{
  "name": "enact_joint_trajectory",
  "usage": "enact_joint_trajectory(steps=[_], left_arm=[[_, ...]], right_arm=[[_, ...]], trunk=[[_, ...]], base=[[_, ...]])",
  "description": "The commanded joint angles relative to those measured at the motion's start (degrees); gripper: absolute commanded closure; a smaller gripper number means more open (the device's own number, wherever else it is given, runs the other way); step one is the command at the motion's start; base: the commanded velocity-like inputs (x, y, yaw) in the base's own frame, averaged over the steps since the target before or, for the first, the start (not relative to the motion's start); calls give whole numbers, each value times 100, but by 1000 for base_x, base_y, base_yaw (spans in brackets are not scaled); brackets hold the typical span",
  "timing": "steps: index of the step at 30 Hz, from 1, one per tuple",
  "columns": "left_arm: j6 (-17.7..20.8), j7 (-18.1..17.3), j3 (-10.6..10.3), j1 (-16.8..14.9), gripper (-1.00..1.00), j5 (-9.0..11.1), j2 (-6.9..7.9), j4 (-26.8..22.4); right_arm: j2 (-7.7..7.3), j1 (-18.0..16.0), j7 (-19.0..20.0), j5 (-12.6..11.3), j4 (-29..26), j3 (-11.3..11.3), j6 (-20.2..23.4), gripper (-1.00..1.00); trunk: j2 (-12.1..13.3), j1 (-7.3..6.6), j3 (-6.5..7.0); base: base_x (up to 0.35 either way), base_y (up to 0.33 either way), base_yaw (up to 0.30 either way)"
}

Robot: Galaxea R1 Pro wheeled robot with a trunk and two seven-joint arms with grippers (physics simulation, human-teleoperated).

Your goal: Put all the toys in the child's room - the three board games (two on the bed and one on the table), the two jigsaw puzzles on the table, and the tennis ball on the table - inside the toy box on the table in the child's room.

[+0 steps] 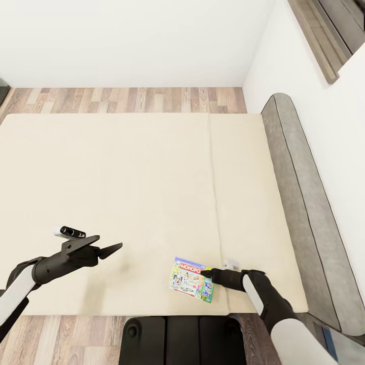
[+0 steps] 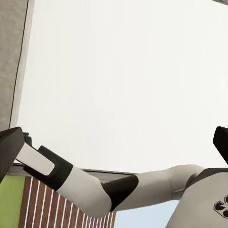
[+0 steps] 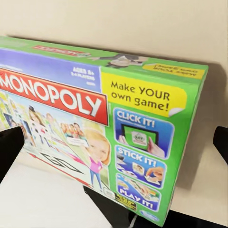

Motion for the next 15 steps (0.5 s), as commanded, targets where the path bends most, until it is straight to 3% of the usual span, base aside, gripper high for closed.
enact_joint_trajectory(steps=[1,15], left_arm=[[24,-11,-12,-4,-100,19,6,2],[18,-10,-4,-4,-100,12,1,2]], right_arm=[[7,-1,6,-14,-5,-14,35,-100],[28,2,39,0,-4,-4,10,-100]], trunk=[[-9,3,-6],[-9,3,-6]], base=[[0,0,0],[0,0,0]])
